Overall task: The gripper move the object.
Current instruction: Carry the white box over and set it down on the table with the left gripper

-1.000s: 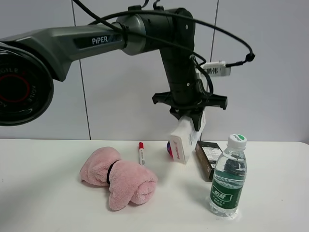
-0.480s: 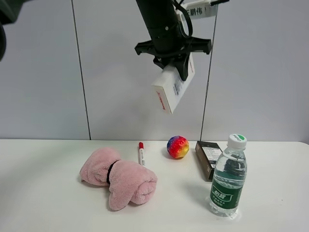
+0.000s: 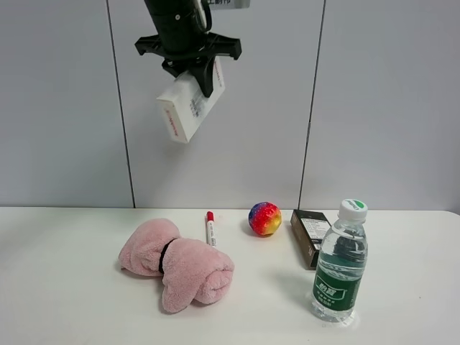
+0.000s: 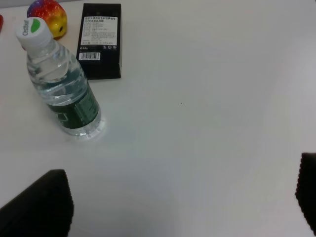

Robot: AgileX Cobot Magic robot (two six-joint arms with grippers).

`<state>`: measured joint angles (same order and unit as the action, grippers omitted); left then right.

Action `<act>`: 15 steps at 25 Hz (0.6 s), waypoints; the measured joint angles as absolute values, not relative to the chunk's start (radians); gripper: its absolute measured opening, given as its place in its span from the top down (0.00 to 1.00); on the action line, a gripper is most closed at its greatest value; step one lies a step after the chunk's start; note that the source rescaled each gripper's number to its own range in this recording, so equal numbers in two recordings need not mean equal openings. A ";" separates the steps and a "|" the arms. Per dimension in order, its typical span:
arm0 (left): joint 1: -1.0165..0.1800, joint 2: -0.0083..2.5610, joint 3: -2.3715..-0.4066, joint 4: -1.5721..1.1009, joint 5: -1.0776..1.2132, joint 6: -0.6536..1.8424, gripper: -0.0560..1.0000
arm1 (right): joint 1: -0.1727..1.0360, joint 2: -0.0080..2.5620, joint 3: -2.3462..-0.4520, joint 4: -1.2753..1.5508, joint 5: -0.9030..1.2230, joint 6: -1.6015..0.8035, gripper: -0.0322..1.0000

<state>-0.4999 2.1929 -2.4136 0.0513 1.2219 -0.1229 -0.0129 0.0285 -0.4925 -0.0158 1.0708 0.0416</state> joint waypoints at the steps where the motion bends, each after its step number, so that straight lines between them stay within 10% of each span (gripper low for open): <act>1: -0.487 2.178 -2.373 0.051 1.221 -0.122 0.95 | -0.013 0.028 -0.492 -0.016 1.071 0.042 0.00; 15: -0.242 2.059 -1.893 -0.041 1.216 -0.158 0.95 | -0.013 0.028 -0.492 -0.016 1.071 0.042 0.00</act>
